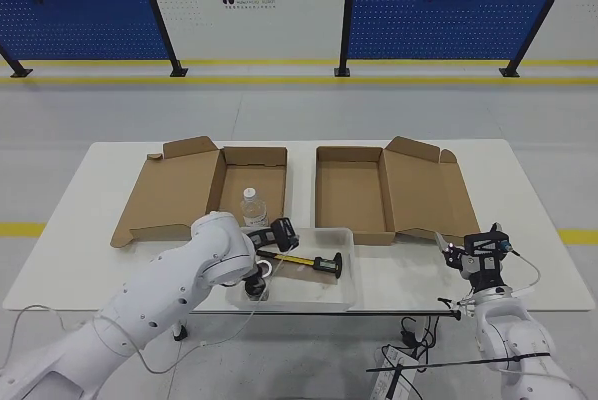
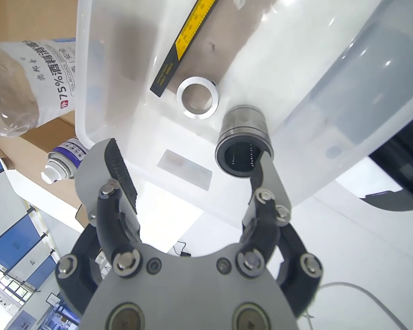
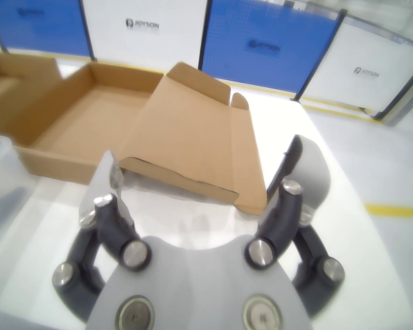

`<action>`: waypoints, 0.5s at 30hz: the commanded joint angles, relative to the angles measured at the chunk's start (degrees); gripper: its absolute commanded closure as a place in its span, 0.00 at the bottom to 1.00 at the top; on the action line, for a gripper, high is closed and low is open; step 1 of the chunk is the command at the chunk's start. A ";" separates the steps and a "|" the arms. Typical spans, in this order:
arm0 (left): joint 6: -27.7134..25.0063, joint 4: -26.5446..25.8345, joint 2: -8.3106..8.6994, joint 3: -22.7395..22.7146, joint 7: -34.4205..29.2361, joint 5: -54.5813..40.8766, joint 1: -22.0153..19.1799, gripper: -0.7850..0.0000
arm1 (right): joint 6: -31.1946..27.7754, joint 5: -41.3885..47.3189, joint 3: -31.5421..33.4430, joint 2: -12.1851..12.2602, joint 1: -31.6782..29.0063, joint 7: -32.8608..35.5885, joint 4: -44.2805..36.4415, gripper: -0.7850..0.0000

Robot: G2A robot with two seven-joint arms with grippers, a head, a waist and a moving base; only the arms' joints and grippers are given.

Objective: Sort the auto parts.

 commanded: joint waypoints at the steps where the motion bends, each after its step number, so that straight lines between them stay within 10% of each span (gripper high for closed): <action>1: -0.02 0.23 0.16 0.41 0.02 -0.18 -0.33 0.12 | 0.00 0.00 0.00 0.00 0.00 0.00 0.00 0.00; 15: -0.66 3.42 0.27 3.41 0.66 -1.69 -1.94 0.25 | 0.00 0.00 0.00 0.00 0.00 0.00 0.00 0.00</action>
